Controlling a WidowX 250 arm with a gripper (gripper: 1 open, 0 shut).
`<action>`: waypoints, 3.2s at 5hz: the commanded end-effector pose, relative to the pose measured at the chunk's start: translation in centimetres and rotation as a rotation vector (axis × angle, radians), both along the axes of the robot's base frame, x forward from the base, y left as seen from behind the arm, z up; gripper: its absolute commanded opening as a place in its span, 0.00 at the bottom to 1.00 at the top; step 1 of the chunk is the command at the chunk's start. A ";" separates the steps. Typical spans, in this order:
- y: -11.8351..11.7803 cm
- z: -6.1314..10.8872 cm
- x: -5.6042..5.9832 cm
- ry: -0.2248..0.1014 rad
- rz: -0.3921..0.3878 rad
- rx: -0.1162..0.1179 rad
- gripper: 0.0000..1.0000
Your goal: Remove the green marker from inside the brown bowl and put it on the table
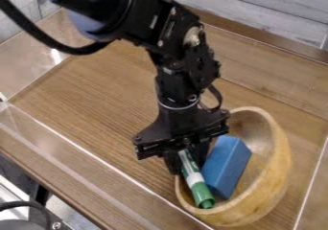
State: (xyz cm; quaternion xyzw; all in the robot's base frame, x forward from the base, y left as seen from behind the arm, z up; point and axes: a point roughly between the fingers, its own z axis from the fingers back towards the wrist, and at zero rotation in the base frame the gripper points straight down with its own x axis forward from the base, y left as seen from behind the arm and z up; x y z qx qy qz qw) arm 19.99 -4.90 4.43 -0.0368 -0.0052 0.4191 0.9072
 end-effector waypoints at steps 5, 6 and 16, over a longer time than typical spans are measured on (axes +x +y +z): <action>0.4 2.2 0.7 -0.043 -0.056 0.019 0.00; 0.5 2.4 0.6 -0.044 -0.061 0.020 0.00; 2.3 4.8 0.8 -0.038 -0.031 -0.040 0.00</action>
